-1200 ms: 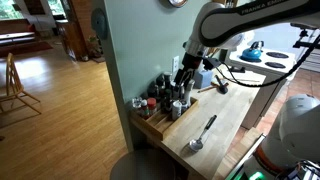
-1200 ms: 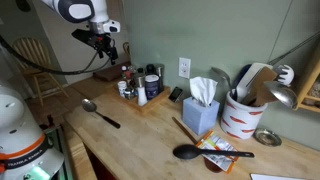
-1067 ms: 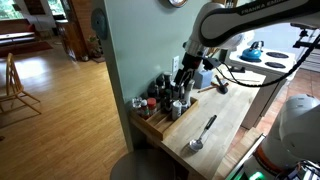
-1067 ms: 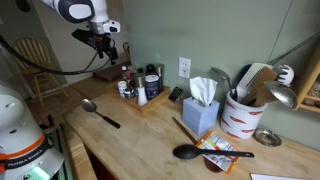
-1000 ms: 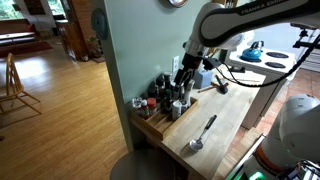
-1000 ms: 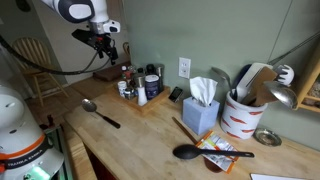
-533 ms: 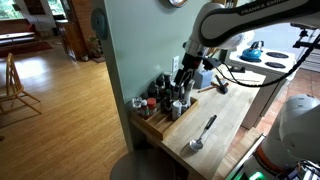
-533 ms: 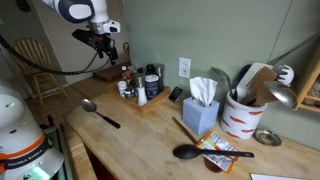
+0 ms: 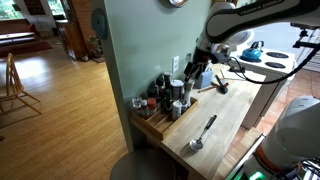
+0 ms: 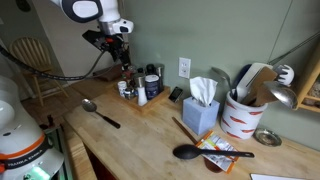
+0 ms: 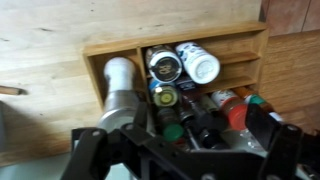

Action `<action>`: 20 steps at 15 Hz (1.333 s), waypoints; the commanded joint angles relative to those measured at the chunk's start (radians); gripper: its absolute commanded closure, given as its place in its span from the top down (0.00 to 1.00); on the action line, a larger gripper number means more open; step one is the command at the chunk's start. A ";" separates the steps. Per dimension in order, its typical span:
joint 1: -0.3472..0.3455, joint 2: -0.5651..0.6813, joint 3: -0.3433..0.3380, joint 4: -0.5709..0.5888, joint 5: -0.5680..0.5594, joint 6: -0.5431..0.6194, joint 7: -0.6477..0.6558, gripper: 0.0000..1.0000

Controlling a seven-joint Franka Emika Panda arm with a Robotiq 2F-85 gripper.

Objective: Move the black ladle to the left

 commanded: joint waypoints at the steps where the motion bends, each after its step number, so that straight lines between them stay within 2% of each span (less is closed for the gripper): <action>1: -0.119 0.013 -0.062 0.012 -0.096 -0.001 0.014 1.00; 5: -0.240 0.070 -0.132 0.033 -0.180 0.030 0.034 1.00; 7: -0.286 0.107 -0.134 0.026 -0.219 0.082 0.074 1.00; 9: -0.325 0.143 -0.097 0.008 -0.295 0.164 0.157 1.00; 12: -0.361 0.189 0.002 -0.005 -0.486 0.245 0.338 1.00; 16: -0.406 0.247 0.089 0.012 -0.785 0.209 0.568 1.00; 20: -0.395 0.315 0.113 0.027 -1.053 0.110 0.748 1.00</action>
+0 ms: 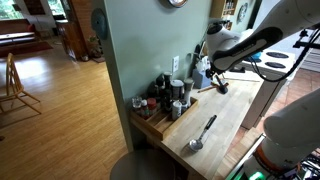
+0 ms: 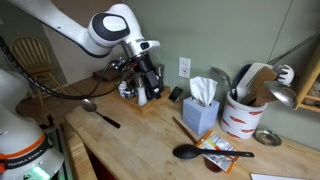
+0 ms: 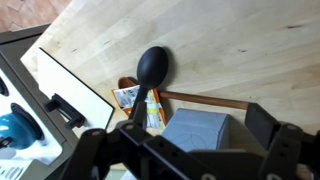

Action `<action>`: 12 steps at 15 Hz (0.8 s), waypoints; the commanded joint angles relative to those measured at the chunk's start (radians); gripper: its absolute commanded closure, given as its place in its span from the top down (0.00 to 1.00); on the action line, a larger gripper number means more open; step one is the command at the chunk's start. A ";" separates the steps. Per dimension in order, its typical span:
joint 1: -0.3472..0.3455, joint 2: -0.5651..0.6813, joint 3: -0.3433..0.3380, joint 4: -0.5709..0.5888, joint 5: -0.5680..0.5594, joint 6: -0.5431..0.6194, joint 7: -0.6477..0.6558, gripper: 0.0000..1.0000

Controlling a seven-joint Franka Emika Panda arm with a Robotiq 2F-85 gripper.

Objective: Move the black ladle to the left

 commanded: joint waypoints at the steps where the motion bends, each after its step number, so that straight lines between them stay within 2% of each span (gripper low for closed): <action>1: 0.012 0.077 0.019 0.018 -0.210 -0.113 0.141 1.00; 3: 0.049 0.117 -0.002 0.017 -0.255 -0.163 0.157 1.00; 6: 0.090 0.207 -0.034 0.028 -0.266 -0.151 0.166 1.00; 7: 0.101 0.136 -0.047 0.005 -0.243 -0.149 0.140 1.00; 12: 0.117 0.200 -0.060 0.024 -0.244 -0.146 0.147 1.00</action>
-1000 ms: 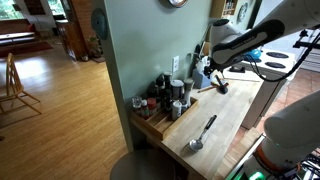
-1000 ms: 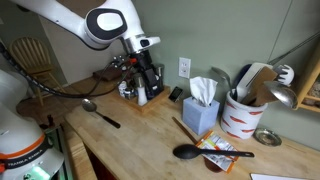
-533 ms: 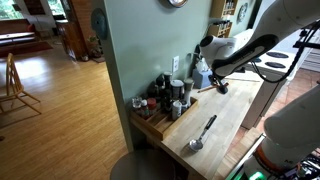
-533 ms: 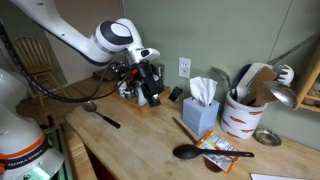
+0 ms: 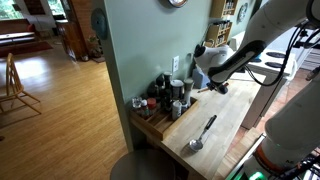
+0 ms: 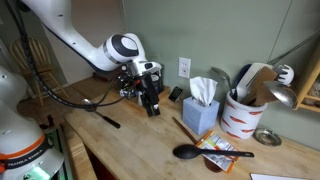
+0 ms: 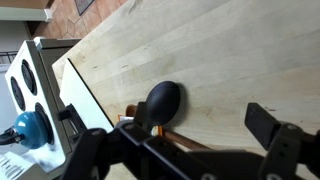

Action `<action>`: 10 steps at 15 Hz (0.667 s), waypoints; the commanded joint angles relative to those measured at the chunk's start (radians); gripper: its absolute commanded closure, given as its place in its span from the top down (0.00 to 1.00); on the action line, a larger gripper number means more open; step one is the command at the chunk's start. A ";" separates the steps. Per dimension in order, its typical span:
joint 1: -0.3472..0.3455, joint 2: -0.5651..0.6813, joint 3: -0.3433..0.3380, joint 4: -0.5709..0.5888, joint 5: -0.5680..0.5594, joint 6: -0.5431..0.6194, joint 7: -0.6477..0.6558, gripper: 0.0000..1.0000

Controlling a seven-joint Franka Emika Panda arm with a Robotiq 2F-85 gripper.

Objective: Move the black ladle to the left

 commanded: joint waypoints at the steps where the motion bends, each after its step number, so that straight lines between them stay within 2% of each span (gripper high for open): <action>1: 0.049 0.025 -0.041 0.017 -0.042 -0.010 0.046 1.00; 6: 0.079 0.165 -0.060 0.080 -0.230 -0.001 0.215 1.00; 10: 0.092 0.273 -0.095 0.138 -0.326 -0.037 0.312 1.00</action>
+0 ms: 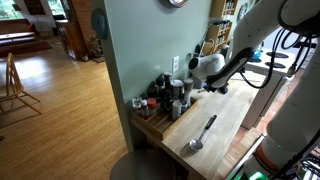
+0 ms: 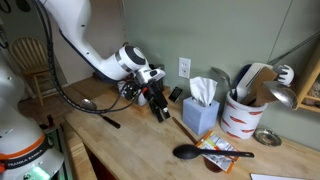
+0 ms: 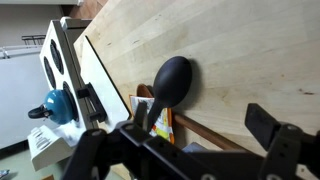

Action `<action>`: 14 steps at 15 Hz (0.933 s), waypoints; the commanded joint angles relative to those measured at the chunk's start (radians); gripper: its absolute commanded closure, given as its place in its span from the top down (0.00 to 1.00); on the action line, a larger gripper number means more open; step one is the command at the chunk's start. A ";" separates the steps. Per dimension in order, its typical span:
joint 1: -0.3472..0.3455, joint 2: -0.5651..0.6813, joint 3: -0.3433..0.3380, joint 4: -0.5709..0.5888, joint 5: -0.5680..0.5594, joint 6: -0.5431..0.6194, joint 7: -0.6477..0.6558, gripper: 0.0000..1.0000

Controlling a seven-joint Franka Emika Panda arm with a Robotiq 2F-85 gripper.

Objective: Move the black ladle to the left

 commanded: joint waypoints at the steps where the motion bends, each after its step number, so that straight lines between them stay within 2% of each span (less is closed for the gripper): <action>1: 0.022 0.118 -0.051 0.072 -0.080 -0.038 0.082 1.00; 8: 0.020 0.271 -0.095 0.183 -0.129 -0.040 0.105 1.00; 14: 0.010 0.347 -0.113 0.259 -0.143 -0.047 0.081 1.00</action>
